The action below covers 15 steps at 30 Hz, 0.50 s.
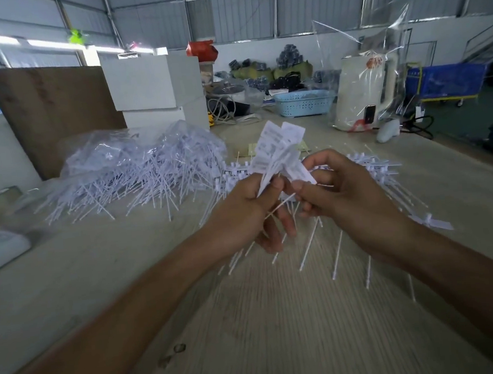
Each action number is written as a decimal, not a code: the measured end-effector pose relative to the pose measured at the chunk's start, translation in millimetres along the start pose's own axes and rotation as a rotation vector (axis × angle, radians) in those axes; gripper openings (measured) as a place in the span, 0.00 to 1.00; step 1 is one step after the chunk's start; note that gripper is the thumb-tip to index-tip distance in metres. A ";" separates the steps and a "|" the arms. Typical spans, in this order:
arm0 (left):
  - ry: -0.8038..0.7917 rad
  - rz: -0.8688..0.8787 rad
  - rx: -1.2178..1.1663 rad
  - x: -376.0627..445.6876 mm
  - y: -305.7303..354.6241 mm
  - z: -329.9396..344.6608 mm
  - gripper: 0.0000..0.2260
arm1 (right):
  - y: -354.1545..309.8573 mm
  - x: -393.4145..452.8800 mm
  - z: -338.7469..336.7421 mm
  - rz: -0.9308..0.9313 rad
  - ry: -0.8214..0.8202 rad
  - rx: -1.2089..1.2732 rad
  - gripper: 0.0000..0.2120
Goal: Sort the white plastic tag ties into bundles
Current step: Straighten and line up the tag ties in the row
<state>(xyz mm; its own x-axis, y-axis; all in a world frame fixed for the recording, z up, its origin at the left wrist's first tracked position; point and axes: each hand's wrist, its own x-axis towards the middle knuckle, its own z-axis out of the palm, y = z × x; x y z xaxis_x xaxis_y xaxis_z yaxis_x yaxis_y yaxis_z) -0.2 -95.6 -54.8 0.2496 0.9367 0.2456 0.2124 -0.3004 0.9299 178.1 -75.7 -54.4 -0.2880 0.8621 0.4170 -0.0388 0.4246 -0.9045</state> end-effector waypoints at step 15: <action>0.157 0.148 0.576 2.1 9.3 -30.5 0.21 | 17.9 -6.6 17.8 0.025 -0.040 0.000 0.14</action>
<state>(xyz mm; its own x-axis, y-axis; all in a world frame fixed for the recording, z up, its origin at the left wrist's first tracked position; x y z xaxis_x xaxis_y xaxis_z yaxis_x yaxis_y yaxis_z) -26.5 -90.9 -37.2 0.1822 0.8798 0.4390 0.6736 -0.4369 0.5961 162.3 -78.7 -75.0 -0.3268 0.8608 0.3901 -0.0307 0.4028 -0.9148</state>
